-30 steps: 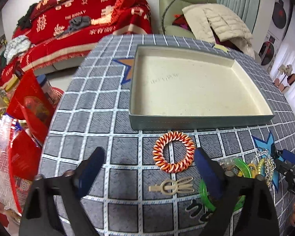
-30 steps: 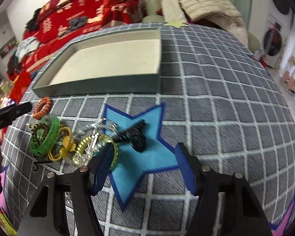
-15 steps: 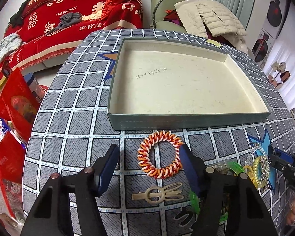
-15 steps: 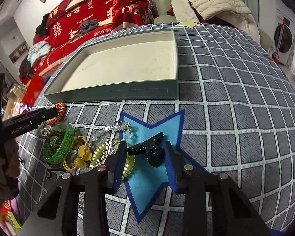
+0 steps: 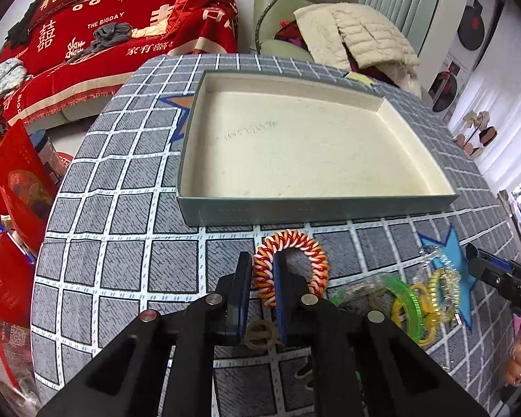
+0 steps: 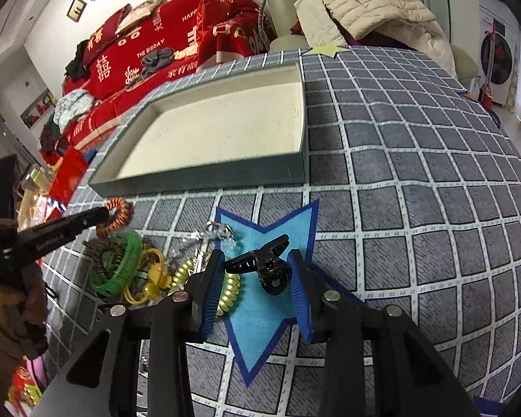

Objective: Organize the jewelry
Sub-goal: 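Carry both items into the grey box tray and open both tools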

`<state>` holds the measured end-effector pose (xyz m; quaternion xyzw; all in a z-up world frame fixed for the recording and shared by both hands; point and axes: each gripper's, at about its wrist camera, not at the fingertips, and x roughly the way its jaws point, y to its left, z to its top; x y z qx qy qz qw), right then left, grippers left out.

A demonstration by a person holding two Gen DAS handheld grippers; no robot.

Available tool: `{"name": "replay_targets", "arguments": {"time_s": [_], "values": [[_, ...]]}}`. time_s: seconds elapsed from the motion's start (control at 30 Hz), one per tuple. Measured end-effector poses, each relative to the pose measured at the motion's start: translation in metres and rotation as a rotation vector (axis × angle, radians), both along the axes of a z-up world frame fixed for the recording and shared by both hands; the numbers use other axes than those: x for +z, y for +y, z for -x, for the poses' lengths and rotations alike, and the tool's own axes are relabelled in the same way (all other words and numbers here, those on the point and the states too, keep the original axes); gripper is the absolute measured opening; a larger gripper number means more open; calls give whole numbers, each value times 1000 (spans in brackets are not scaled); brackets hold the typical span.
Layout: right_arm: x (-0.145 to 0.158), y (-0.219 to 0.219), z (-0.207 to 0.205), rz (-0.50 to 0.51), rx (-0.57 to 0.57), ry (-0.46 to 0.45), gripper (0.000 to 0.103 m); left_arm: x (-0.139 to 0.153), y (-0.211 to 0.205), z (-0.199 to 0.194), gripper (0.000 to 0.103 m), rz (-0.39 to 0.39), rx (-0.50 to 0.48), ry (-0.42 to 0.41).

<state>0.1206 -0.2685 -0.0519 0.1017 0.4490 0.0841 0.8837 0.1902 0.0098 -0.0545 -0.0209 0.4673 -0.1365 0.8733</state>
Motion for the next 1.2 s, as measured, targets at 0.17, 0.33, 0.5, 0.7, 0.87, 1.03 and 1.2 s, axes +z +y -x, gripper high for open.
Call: {"name": "replay_targets", "arguments": {"time_s": [0.17,0.33,0.5,0.7,0.87,1.03,1.2], "values": [[24,-1,-7,-18,2,-46,40,22,2,6,33,38,-14,-37],[47,6,-25,-40,24,-86,40,52,0,-4,33,83,-18,-86],[56,16,-55,-37,39,-98,40,67,-10,-30,33,69,-13,-124],[51,20,-110,-61,12,-71,40,60,-26,-82,33,51,12,-111],[39,20,-152,-55,-21,-44,40,42,-40,-116,33,-11,18,-94],[20,21,-177,-24,-36,-16,40,19,-46,-138,33,-44,30,-54],[2,21,-188,8,-47,11,40,1,-51,-145,33,-105,32,-36]]}}
